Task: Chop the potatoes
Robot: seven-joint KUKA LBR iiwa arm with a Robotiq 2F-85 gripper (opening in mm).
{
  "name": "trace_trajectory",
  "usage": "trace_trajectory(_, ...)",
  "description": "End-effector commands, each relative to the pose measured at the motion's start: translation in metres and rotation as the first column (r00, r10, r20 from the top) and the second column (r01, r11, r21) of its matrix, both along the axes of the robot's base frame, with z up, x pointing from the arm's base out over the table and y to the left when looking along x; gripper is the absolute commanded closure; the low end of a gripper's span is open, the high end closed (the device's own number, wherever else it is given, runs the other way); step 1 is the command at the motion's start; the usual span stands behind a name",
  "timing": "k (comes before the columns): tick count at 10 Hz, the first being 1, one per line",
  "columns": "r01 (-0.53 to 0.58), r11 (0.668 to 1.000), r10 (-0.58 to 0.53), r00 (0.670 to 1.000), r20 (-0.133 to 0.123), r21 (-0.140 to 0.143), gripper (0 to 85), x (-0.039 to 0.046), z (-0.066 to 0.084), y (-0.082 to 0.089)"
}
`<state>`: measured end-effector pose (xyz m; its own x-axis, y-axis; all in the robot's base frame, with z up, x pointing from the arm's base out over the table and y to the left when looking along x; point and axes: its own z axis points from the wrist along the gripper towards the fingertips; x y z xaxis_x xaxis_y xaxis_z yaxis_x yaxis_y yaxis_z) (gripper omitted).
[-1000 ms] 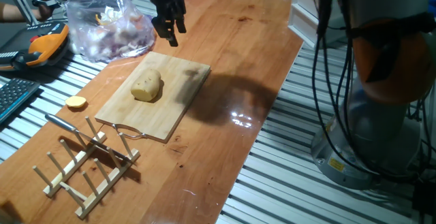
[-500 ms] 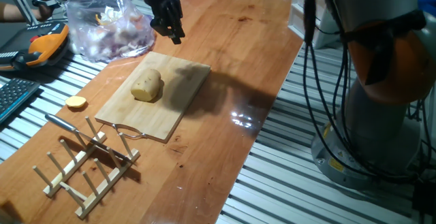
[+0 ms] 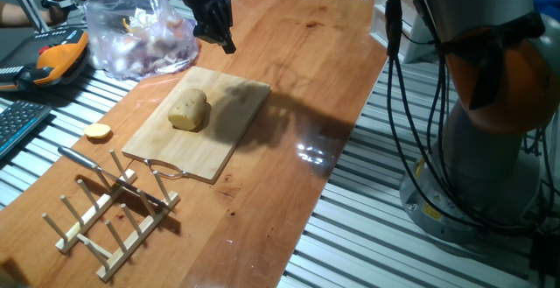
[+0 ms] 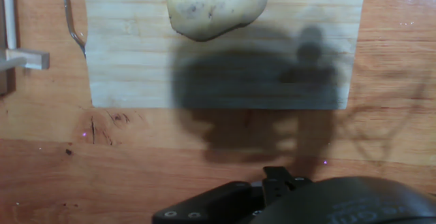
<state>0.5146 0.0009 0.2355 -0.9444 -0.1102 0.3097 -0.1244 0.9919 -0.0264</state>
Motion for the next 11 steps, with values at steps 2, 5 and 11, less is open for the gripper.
trace_trajectory(2,0.013,1.0,-0.013,1.0,0.004,-0.006,85.0,0.0,0.0001,0.0)
trace_trajectory(5,-0.003,1.0,0.003,1.0,0.003,-0.001,85.0,-0.0001,0.0,0.0)
trace_trajectory(11,-0.011,1.0,0.011,1.0,-0.004,0.002,85.0,-0.0001,0.0,0.0)
